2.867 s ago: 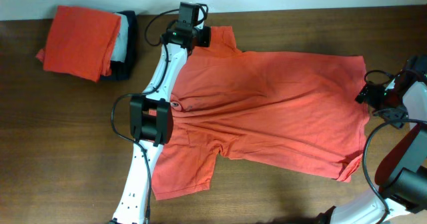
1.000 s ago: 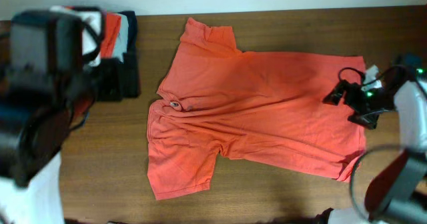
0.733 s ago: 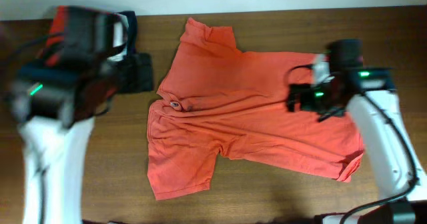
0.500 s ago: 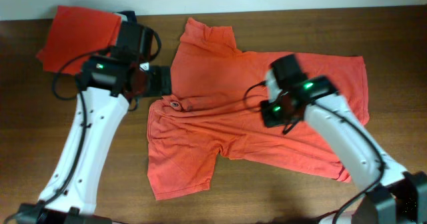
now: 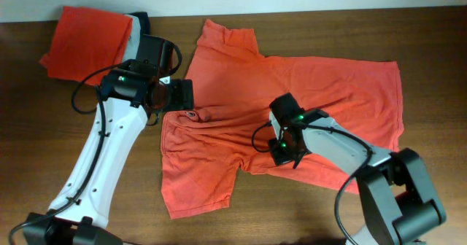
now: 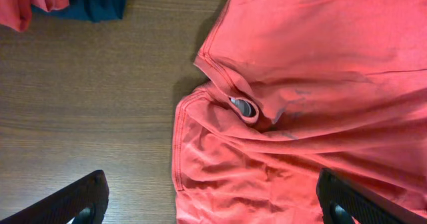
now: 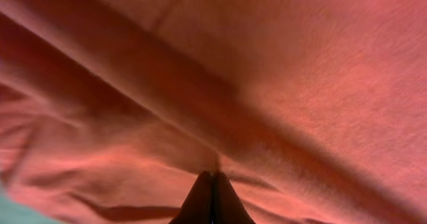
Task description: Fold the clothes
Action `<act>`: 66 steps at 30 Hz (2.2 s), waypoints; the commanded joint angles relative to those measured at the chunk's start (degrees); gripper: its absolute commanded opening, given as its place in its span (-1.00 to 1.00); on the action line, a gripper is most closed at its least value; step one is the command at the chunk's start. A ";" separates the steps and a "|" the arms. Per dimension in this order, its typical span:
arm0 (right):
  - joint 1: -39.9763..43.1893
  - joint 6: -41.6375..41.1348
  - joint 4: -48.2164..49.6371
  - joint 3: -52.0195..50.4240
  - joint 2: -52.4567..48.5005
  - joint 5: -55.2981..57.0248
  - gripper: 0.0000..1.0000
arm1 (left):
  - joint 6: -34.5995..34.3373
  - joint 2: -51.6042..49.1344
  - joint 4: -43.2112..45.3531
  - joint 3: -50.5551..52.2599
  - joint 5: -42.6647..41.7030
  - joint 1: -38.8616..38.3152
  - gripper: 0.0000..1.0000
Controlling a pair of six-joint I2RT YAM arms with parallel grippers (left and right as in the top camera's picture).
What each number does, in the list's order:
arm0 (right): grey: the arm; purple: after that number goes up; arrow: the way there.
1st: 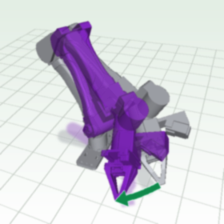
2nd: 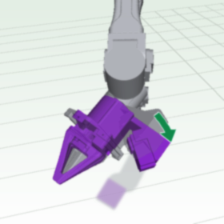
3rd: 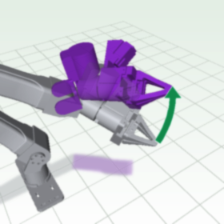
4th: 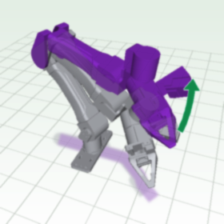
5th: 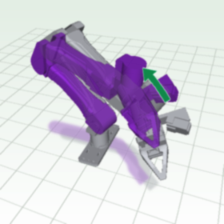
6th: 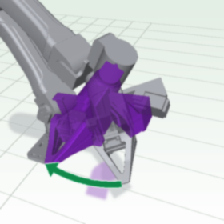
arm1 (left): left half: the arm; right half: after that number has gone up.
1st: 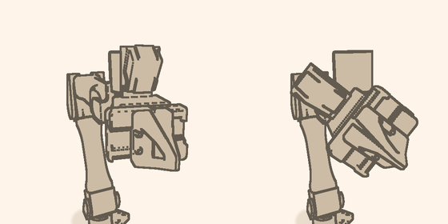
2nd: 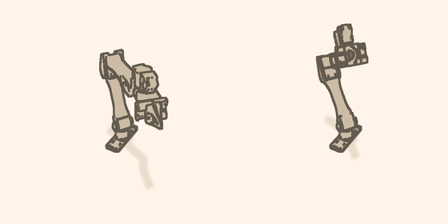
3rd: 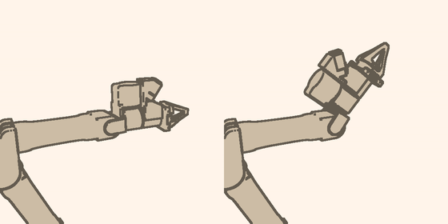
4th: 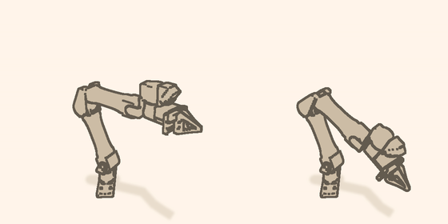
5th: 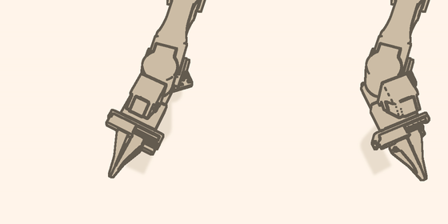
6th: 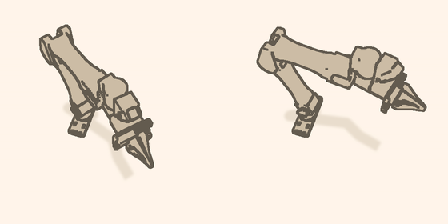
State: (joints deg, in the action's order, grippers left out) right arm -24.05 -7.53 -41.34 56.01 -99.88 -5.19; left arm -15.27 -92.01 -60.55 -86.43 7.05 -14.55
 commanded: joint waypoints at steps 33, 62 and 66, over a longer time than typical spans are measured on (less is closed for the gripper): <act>-0.20 -5.42 -24.63 4.59 0.24 -0.28 -0.63 | -2.03 -0.09 -10.60 6.80 -6.84 0.09 0.99; 62.34 -9.51 -26.43 -3.15 19.87 -0.28 -0.60 | -0.55 -0.13 -0.20 20.13 -24.26 -0.02 0.98; 62.34 -9.46 -26.32 -3.15 19.85 -1.38 -0.60 | -0.52 -0.13 -2.14 22.73 -24.24 -0.09 0.98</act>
State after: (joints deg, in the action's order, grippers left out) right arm 37.95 -17.30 -67.64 53.21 -80.55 -5.02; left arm -16.49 -92.16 -61.80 -66.35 -15.05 -14.55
